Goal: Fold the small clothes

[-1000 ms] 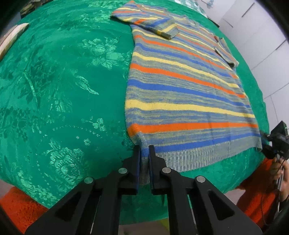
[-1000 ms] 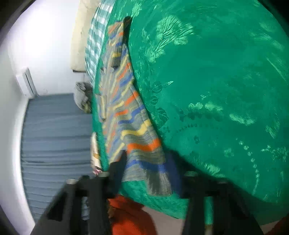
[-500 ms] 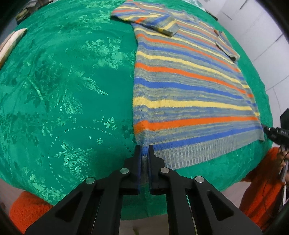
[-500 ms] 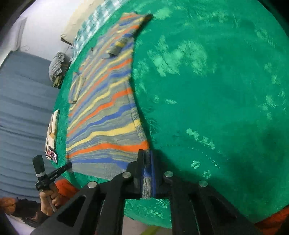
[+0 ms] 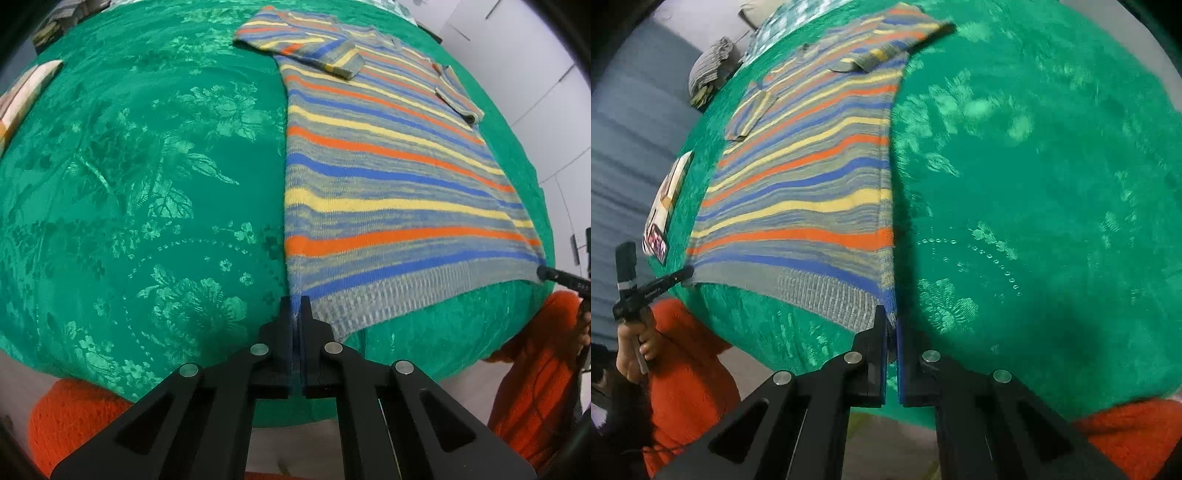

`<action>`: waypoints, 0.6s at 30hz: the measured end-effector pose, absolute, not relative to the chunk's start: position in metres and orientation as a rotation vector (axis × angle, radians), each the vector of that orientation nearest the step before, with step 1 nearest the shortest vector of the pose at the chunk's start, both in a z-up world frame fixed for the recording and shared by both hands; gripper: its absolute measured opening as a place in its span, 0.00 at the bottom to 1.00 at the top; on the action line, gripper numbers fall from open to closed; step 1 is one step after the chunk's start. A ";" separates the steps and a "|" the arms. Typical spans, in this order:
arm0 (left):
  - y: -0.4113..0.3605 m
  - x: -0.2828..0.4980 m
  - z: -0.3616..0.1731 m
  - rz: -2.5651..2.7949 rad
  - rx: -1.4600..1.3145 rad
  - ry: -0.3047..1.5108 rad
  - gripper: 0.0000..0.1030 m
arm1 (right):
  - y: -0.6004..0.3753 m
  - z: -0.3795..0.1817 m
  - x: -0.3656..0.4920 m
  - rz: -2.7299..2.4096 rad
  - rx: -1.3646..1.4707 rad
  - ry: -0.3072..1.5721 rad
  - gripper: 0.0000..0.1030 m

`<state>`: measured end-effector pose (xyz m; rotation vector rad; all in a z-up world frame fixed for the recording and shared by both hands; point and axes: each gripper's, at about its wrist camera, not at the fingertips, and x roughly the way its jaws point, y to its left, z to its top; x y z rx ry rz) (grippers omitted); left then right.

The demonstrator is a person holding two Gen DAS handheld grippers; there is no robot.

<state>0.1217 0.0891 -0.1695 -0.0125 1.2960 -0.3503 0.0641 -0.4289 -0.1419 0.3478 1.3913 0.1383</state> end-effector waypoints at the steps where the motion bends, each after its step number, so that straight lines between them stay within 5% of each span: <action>1: 0.088 0.121 -0.169 -0.346 -0.005 1.294 0.00 | -0.425 -0.139 0.064 0.137 0.325 1.394 0.03; 12: 0.093 0.114 -0.150 -0.346 0.012 1.271 0.00 | -0.403 -0.109 0.058 0.127 0.235 1.361 0.03; 18: 0.075 0.117 -0.192 -0.273 0.126 1.319 0.00 | -0.408 -0.170 0.056 0.065 0.244 1.461 0.03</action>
